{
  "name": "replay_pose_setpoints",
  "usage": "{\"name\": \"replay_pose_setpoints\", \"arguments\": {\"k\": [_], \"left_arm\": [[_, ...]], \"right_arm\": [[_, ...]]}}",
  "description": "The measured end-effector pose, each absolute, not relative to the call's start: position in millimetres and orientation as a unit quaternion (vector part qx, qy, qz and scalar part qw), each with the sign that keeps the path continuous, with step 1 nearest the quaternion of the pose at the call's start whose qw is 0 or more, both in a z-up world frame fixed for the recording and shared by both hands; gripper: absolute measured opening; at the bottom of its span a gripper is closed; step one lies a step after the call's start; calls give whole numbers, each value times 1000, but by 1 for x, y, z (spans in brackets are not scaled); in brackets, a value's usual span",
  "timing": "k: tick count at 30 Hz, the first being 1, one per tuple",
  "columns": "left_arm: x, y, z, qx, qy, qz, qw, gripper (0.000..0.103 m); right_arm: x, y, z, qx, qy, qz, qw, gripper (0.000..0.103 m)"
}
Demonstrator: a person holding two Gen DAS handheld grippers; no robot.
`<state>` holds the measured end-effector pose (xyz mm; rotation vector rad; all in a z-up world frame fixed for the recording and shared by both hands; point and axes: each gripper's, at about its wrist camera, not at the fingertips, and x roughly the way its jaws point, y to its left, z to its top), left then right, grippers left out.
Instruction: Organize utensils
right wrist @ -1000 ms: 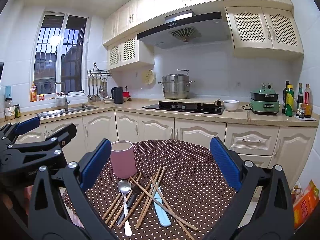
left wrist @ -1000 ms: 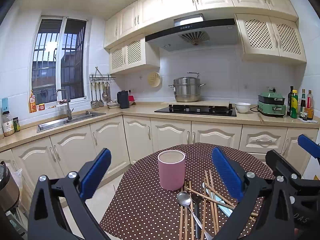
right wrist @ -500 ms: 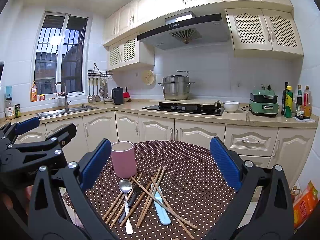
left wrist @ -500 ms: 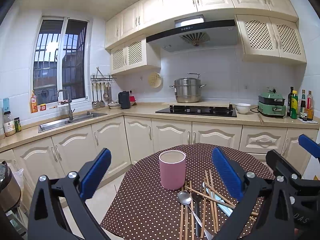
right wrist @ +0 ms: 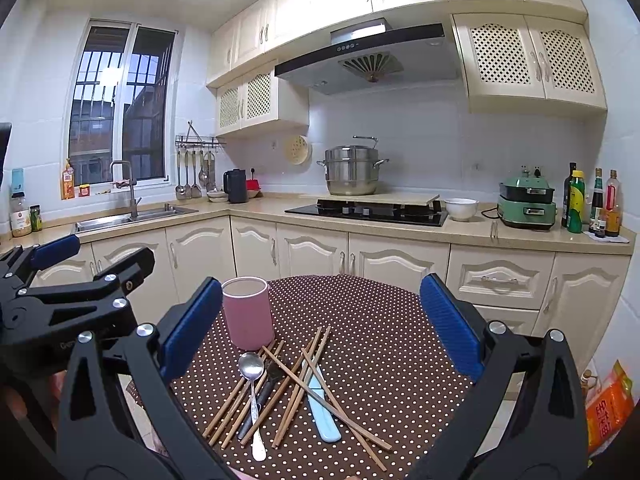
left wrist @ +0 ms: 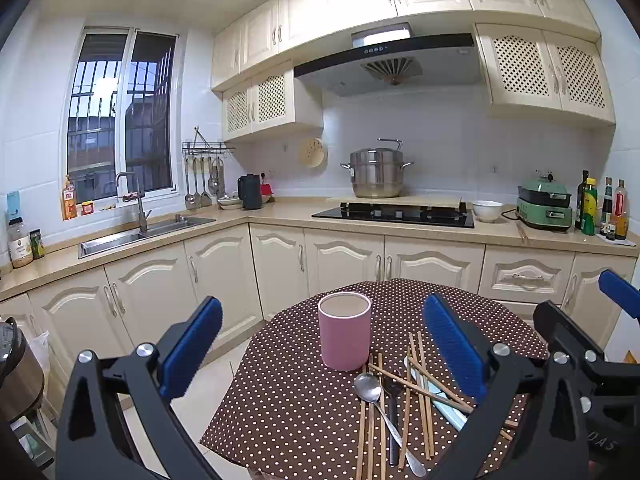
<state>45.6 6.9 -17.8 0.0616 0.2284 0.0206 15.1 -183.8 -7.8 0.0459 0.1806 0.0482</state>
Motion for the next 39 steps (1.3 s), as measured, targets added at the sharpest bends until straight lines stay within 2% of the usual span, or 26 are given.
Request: {"name": "replay_pose_setpoints", "arguments": {"k": [8,21,25,28,33,37,39], "left_arm": [[63,5,-25,33,157,-4,987,99],[176,36,-99,32,387,-40,921,98],[194,34,-128,42,441,-70,894,74],[201,26,-151,48,478,-104,871,65],[207,10,-178,72,512,-123,847,58],[215,6,-189,82,520,-106,843,58],[221,5,-190,82,520,-104,844,58]], "right_arm": [[29,-188,-18,26,117,40,992,97],[132,-216,-83,-18,303,60,951,97],[154,-221,-102,-42,343,77,935,97],[167,-224,-113,-55,373,92,921,93],[183,-230,-121,-63,405,107,906,83],[185,-231,-127,-56,420,124,897,82],[186,-231,-130,-57,429,132,892,78]]}}
